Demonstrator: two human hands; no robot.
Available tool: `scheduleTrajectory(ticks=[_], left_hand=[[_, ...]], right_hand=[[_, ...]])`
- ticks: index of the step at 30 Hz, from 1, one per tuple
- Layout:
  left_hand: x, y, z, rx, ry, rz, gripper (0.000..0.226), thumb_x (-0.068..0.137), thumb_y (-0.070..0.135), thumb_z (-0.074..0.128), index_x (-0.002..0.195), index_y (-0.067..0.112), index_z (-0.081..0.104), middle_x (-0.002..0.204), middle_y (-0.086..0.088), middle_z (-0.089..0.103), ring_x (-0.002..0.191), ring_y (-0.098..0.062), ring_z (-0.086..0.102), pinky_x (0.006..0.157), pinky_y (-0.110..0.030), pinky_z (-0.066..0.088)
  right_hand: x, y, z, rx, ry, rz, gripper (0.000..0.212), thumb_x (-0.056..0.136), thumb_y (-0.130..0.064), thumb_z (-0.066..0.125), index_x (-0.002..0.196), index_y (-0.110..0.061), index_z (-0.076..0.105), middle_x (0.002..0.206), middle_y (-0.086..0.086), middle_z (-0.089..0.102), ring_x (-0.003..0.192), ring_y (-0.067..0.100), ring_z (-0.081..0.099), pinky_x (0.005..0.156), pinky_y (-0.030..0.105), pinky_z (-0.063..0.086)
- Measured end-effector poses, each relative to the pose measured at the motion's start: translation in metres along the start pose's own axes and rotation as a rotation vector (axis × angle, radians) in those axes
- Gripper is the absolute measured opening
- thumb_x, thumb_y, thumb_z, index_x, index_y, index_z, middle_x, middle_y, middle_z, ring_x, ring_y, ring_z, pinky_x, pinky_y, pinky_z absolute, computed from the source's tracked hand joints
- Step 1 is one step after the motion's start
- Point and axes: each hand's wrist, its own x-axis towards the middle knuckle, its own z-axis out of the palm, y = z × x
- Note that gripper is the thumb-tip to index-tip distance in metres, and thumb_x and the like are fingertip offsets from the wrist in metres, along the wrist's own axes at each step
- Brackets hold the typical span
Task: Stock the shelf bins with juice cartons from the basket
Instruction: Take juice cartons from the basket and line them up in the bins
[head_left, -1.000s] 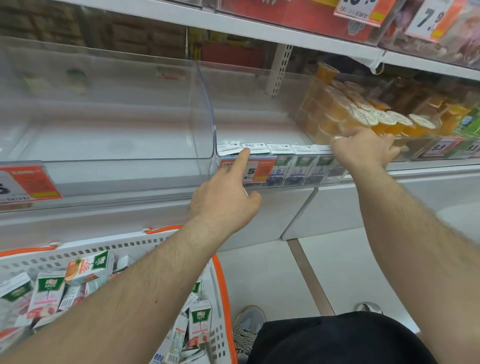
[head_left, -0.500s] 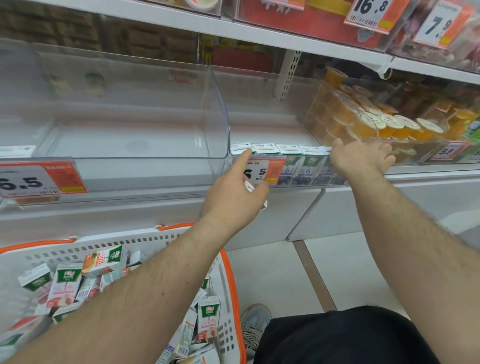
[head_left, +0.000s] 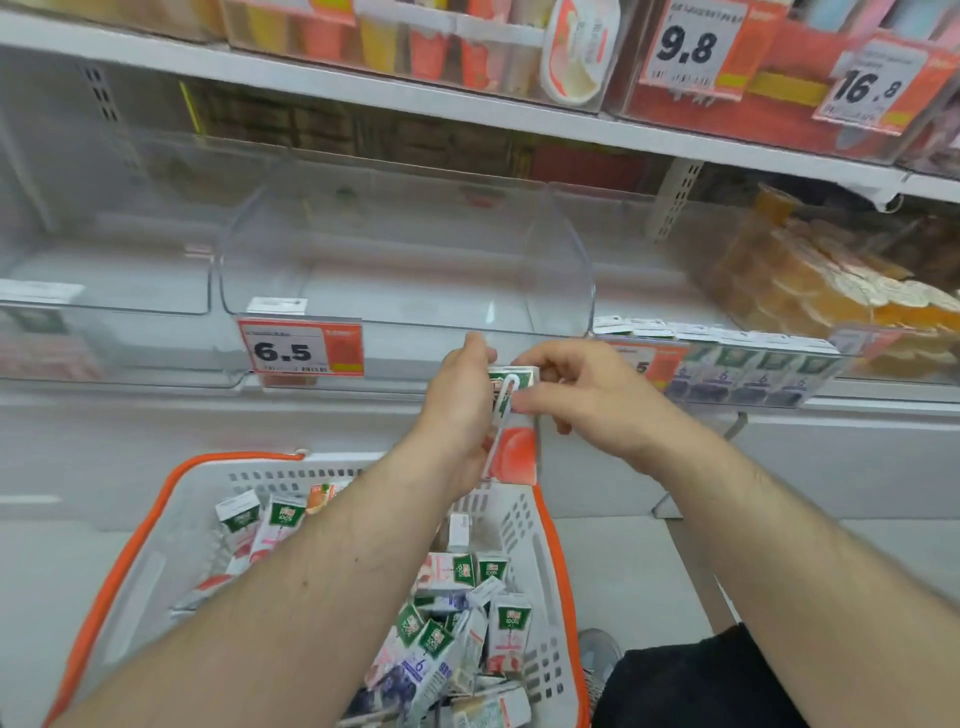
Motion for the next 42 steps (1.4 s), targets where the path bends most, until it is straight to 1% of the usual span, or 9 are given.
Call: scheduleTrajectory(ticks=[7,12,17,21,27,32,35,39,42], left_hand=[[-0.007,0.025,-0.073,0.081,-0.17,0.138,0.045,0.099,0.048,0.034,0.091,0.016,0.064,0.081,-0.009,0.067,0.075,-0.023,0.059,0.073,-0.037,0.045],[-0.011,0.042,-0.141,0.299,-0.324,0.348,0.054,0.051,0.029,0.055,0.104,0.028,0.069,0.108,-0.005,0.068,0.107,-0.024,0.056,0.1,-0.055,0.038],[-0.018,0.063,-0.188,0.591,-0.485,0.353,0.078,0.056,0.001,0.06,0.13,0.025,0.051,0.127,0.004,0.062,0.121,-0.007,0.055,0.097,-0.029,0.046],[-0.017,0.076,-0.221,0.641,-0.556,0.29,0.068,0.065,-0.004,0.068,0.123,0.029,0.055,0.105,0.019,0.068,0.103,0.0,0.061,0.078,-0.017,0.048],[-0.004,0.067,-0.255,0.543,-0.105,0.487,0.061,0.054,0.013,0.085,0.11,0.027,0.064,0.109,0.002,0.07,0.107,-0.021,0.063,0.089,-0.042,0.055],[0.005,0.065,-0.256,0.403,0.315,0.675,0.051,0.063,0.002,0.087,0.092,0.026,0.052,0.095,0.009,0.063,0.082,0.007,0.056,0.077,-0.02,0.046],[0.011,0.066,-0.259,0.329,0.403,0.717,0.052,0.063,-0.002,0.085,0.088,0.026,0.049,0.094,0.001,0.06,0.073,0.01,0.053,0.071,-0.023,0.049],[0.015,0.068,-0.259,0.107,0.386,0.725,0.053,0.046,0.028,0.08,0.087,0.025,0.047,0.095,-0.015,0.058,0.078,-0.014,0.058,0.07,-0.038,0.055],[0.01,0.069,-0.258,0.202,0.468,0.747,0.051,0.053,0.033,0.079,0.092,0.028,0.046,0.107,-0.012,0.058,0.084,-0.008,0.058,0.069,-0.021,0.048]], right_hand=[[0.009,-0.029,0.045,0.034,0.014,-0.153,0.028,0.074,-0.005,0.081,0.094,-0.018,0.067,0.082,0.005,0.068,0.057,0.007,0.054,0.059,0.024,0.045],[0.022,-0.053,0.072,-0.018,-0.011,-0.296,0.038,0.074,-0.002,0.08,0.095,-0.028,0.062,0.085,0.01,0.066,0.062,0.015,0.052,0.062,0.033,0.047],[0.031,-0.078,0.092,0.006,-0.174,-0.393,0.045,0.075,0.005,0.077,0.098,-0.031,0.062,0.092,0.004,0.067,0.08,0.028,0.063,0.072,0.039,0.054],[0.041,-0.104,0.109,-0.017,-0.394,-0.441,0.045,0.076,0.006,0.075,0.102,-0.03,0.065,0.097,-0.005,0.068,0.081,0.005,0.06,0.074,0.018,0.045],[0.065,-0.115,0.151,-0.067,-0.2,-0.476,0.071,0.08,0.008,0.067,0.125,-0.045,0.052,0.122,-0.014,0.058,0.102,-0.002,0.056,0.082,0.007,0.039],[0.072,-0.132,0.181,0.13,-0.035,-0.402,0.066,0.065,-0.014,0.072,0.125,-0.033,0.052,0.112,-0.013,0.058,0.087,0.01,0.057,0.068,0.016,0.046],[0.072,-0.145,0.197,0.055,-0.01,-0.392,0.067,0.068,-0.026,0.077,0.13,-0.031,0.051,0.114,-0.015,0.056,0.089,0.005,0.056,0.071,0.02,0.046],[0.076,-0.164,0.213,-0.117,0.012,-0.379,0.061,0.074,-0.044,0.075,0.13,-0.03,0.053,0.116,-0.012,0.059,0.097,0.008,0.058,0.08,0.024,0.048],[0.08,-0.181,0.216,-0.401,0.094,-0.462,0.03,0.082,-0.045,0.064,0.106,-0.026,0.064,0.096,-0.005,0.069,0.091,0.021,0.063,0.077,0.037,0.052]])
